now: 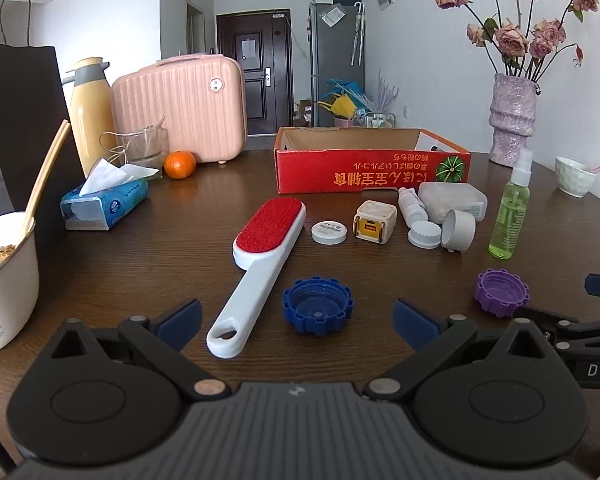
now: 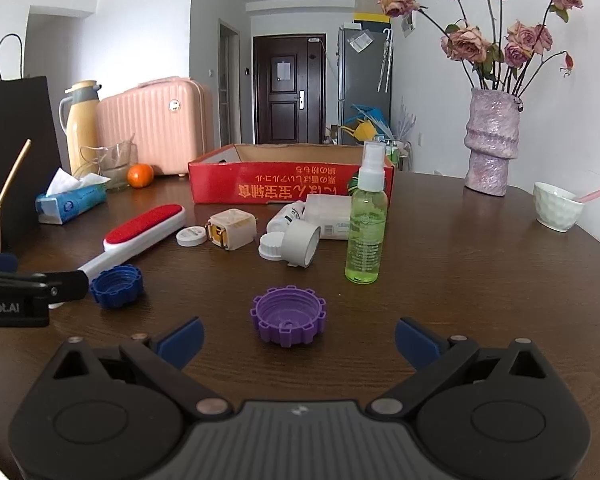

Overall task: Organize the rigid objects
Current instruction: 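Lower the right tool onto the purple bottle cap and close it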

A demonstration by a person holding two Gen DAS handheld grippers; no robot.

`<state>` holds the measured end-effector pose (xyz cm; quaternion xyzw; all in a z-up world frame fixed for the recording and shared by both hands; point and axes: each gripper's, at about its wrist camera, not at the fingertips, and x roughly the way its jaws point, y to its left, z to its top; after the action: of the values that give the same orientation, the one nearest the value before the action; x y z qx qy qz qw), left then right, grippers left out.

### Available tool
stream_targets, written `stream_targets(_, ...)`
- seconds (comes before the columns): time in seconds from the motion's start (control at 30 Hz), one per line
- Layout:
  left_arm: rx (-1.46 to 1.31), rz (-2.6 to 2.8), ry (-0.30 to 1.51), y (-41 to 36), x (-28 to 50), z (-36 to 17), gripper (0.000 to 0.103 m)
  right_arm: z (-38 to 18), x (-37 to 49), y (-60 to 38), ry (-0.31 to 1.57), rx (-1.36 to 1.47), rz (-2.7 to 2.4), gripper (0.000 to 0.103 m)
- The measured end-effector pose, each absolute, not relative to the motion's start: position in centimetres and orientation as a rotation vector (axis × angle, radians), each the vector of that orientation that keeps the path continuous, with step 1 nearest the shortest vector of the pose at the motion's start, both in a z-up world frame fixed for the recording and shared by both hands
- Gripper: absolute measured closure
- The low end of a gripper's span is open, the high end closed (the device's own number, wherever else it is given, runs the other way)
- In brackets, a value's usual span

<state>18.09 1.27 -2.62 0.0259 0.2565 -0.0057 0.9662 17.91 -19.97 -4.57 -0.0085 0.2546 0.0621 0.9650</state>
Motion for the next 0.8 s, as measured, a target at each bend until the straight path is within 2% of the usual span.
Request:
stream_targets(0.5,0.053,-0.009,0.545,1.8,21.0,-2.9,0.0,-5.3,22.6,-19.0,0.608,-0.064,0.145,0.007)
stream_targets(0.57,0.053,-0.007,0.548,1.8,21.2,-3.0,0.0,-5.5,23.2,-18.9,0.622,-0.071,0.156,0.016)
stream_targets(0.7,0.052,-0.004,0.552,1.9,21.5,-3.0,0.0,-5.8,24.0,-18.6,0.651,-0.085,0.164,0.02)
stream_targets(0.73,0.052,-0.004,0.552,1.9,21.5,-3.0,0.0,-5.9,24.3,-18.5,0.657,-0.089,0.166,0.026)
stream_targets(0.8,0.053,-0.004,0.552,1.9,21.5,-3.0,0.0,-6.1,24.6,-18.5,0.675,-0.091,0.179,0.046)
